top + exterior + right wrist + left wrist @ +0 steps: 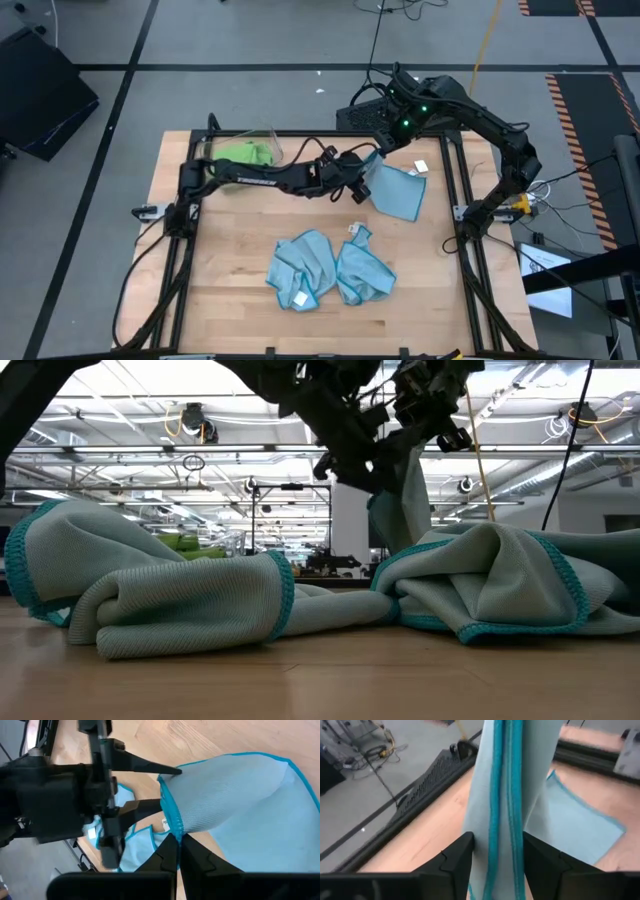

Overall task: Fold microfiber towels
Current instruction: Fold the top center blue microfiber cloth

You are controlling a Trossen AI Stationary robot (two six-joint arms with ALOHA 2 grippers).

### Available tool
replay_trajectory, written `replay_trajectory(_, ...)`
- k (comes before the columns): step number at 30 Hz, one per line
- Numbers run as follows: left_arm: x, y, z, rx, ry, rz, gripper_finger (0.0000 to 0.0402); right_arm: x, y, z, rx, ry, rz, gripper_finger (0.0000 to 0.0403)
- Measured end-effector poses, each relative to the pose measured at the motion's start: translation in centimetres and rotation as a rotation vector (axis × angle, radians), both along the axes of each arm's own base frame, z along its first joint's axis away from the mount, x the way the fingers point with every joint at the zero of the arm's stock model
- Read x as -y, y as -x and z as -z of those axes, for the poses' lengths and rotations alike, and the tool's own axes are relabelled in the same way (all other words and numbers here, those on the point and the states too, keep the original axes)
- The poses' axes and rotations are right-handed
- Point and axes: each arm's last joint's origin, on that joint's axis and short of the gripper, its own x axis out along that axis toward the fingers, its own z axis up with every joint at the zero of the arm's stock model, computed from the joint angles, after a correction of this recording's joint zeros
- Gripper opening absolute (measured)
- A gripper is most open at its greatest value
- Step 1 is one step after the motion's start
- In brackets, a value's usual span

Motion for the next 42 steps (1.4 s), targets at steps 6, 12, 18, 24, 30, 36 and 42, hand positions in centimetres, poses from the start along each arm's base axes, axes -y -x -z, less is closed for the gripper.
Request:
replay_trajectory(6, -0.4, 0.3, -0.3, -0.021, 0.001, 0.007, 0.0157, 0.0, 0.0, 0.0, 0.001, 0.001, -0.003, 0.0000)
replay_trajectory(12, -0.8, 0.6, 0.0, -0.061, -0.001, 0.005, 0.0157, -0.1, 0.0, 0.0, 0.018, -0.016, -0.013, 0.0000)
replay_trajectory(18, -1.0, 0.7, 0.1, -0.090, -0.010, 0.011, 0.0156, -0.1, 0.0, 0.0, 0.018, -0.016, -0.013, 0.0000)
replay_trajectory(24, -1.0, 0.7, 0.1, -0.131, -0.059, 0.051, 0.0156, -0.1, 0.0, 0.0, 0.017, -0.016, -0.013, 0.0000)
replay_trajectory(30, -1.2, 0.9, -0.1, -0.143, -0.065, 0.089, 0.0156, -0.1, 0.0, 0.0, 0.017, -0.016, -0.015, 0.0000)
replay_trajectory(36, -1.1, 0.9, 0.0, -0.146, -0.050, 0.110, 0.0156, -0.1, 0.0, 0.0, 0.019, -0.012, -0.021, 0.0000)
replay_trajectory(42, -1.4, 1.2, 0.3, -0.187, -0.042, 0.103, 0.0156, -0.1, 0.0, 0.0, 0.019, -0.010, -0.024, 0.0000)
